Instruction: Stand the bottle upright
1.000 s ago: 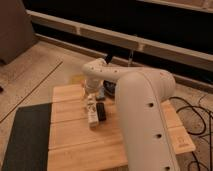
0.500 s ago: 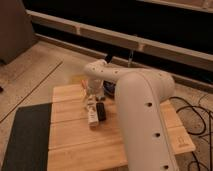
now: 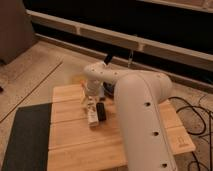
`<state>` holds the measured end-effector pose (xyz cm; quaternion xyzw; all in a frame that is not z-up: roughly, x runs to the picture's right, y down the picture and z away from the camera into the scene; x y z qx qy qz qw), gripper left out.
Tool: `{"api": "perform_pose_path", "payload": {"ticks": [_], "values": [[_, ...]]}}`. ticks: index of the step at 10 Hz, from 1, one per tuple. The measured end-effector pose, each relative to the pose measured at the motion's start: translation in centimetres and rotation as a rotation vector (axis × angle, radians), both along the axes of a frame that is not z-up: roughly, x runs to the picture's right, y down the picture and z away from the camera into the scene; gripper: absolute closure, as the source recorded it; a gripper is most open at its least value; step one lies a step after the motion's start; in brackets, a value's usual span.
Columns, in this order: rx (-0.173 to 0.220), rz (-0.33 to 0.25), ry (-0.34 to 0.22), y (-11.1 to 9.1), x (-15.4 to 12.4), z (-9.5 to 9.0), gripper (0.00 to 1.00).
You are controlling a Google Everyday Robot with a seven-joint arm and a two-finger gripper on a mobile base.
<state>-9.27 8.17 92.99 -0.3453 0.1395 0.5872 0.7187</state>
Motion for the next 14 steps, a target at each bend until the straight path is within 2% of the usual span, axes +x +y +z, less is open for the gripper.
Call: {"api": "perform_pose_path", "payload": {"ticks": [3,4,6,10,13,14], "values": [[-0.003,0.017,0.023,-0.1,1.0,0.5,0.90],[0.002,0.018,0.028,-0.2,1.2,0.5,0.93],[0.037,0.020,0.028,-1.7,1.3,0.2,0.94],[0.179,-0.006,-0.020,-7.5,0.0,-2.9,0.94],[0.242,-0.041,-0.054,-9.2,-0.9,-4.7,0.94],[0.279,-0.065,-0.061,-10.0,-1.1,-5.3,0.94]]}}
